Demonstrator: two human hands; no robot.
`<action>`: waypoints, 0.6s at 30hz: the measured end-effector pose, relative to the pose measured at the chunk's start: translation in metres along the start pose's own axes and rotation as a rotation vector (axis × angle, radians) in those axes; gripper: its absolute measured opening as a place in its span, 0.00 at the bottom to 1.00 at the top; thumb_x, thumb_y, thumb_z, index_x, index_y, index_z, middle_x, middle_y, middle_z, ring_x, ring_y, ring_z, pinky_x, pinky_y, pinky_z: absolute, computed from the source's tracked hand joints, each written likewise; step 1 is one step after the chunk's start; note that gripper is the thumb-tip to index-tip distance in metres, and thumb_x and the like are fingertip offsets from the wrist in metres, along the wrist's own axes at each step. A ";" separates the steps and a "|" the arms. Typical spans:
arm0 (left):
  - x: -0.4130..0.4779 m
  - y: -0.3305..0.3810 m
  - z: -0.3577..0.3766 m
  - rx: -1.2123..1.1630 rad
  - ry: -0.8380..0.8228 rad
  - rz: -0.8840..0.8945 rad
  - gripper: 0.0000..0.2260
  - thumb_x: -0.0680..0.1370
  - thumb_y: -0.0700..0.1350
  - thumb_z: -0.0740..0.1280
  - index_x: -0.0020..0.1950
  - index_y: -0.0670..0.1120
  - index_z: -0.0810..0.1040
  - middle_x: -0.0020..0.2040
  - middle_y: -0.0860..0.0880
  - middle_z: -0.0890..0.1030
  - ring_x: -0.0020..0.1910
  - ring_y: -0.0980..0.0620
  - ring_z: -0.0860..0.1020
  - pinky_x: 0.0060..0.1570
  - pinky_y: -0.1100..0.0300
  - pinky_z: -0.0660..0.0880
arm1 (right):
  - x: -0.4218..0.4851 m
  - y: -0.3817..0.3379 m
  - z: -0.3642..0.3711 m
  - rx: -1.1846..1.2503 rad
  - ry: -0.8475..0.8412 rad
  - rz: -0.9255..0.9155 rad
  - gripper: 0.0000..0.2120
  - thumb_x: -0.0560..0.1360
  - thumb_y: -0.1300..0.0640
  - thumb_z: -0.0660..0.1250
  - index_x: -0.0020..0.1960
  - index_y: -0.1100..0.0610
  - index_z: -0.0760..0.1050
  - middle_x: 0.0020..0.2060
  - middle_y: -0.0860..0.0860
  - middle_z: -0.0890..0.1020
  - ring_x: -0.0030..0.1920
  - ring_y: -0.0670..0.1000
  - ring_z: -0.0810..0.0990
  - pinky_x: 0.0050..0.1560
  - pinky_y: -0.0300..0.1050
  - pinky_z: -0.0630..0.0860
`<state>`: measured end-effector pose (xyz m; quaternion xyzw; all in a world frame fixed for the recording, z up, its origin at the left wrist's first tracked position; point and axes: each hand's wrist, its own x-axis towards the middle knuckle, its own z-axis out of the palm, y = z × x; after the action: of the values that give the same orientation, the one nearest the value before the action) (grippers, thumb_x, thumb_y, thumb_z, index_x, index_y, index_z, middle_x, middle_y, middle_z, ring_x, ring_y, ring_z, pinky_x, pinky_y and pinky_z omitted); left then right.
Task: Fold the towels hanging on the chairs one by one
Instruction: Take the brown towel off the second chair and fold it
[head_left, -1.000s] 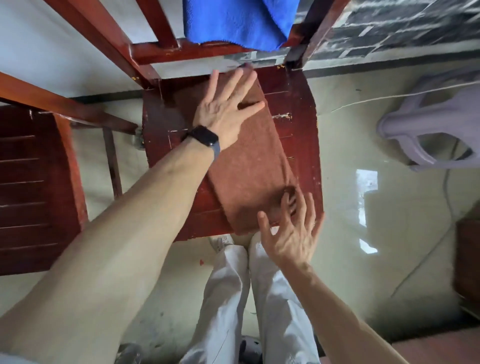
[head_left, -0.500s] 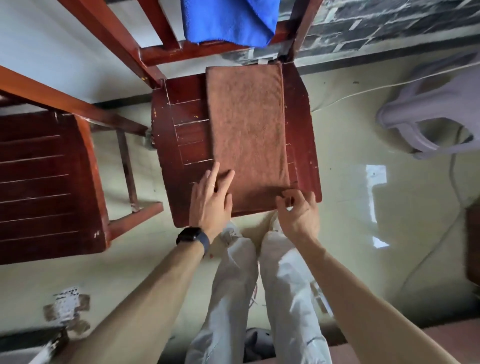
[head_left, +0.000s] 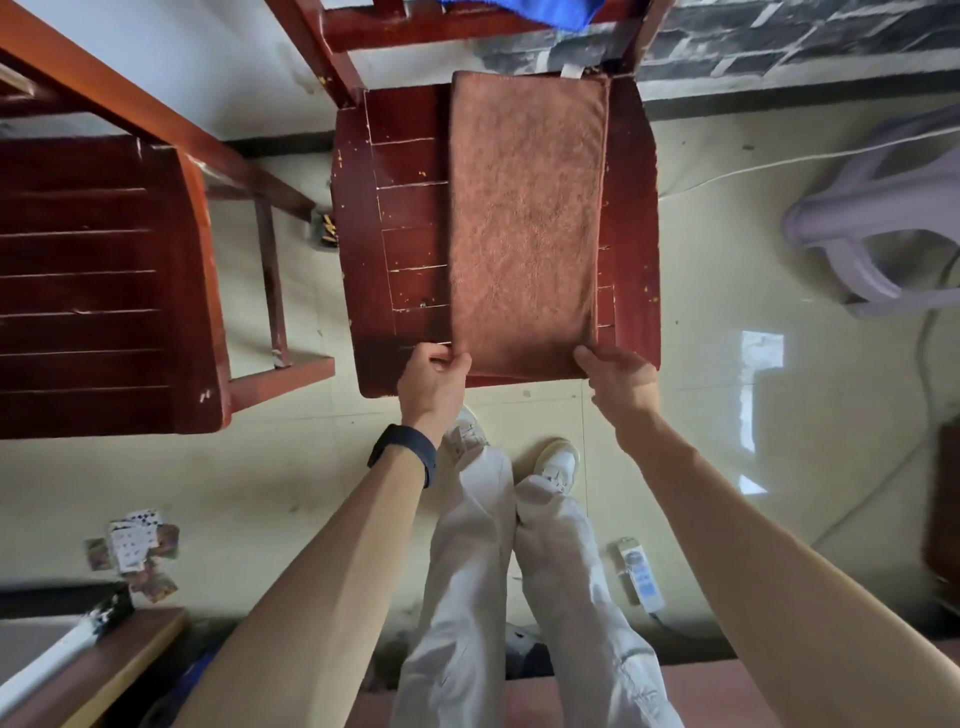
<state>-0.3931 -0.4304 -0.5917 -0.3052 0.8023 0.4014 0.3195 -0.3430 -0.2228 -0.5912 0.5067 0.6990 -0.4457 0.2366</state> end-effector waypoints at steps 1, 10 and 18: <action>-0.001 -0.001 -0.004 -0.073 -0.033 -0.036 0.07 0.76 0.49 0.72 0.49 0.49 0.76 0.48 0.50 0.84 0.46 0.51 0.83 0.50 0.55 0.79 | -0.006 0.000 -0.004 0.093 -0.011 0.011 0.09 0.74 0.45 0.73 0.46 0.50 0.80 0.37 0.47 0.83 0.42 0.51 0.84 0.47 0.50 0.81; -0.084 -0.047 -0.046 0.032 -0.135 0.007 0.10 0.76 0.51 0.71 0.47 0.57 0.68 0.40 0.47 0.85 0.38 0.51 0.84 0.41 0.56 0.79 | -0.090 0.046 -0.022 0.086 -0.041 0.052 0.15 0.76 0.48 0.72 0.54 0.55 0.71 0.32 0.51 0.82 0.21 0.40 0.74 0.29 0.41 0.69; -0.121 -0.047 -0.073 -0.125 -0.248 -0.099 0.04 0.79 0.42 0.68 0.52 0.48 0.81 0.43 0.38 0.83 0.28 0.57 0.78 0.29 0.67 0.71 | -0.142 0.061 -0.020 0.057 -0.045 0.019 0.03 0.79 0.49 0.67 0.47 0.45 0.75 0.32 0.51 0.84 0.30 0.47 0.82 0.37 0.45 0.75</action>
<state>-0.3038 -0.4872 -0.4868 -0.3117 0.7140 0.4688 0.4162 -0.2312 -0.2705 -0.4931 0.5098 0.6757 -0.4743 0.2420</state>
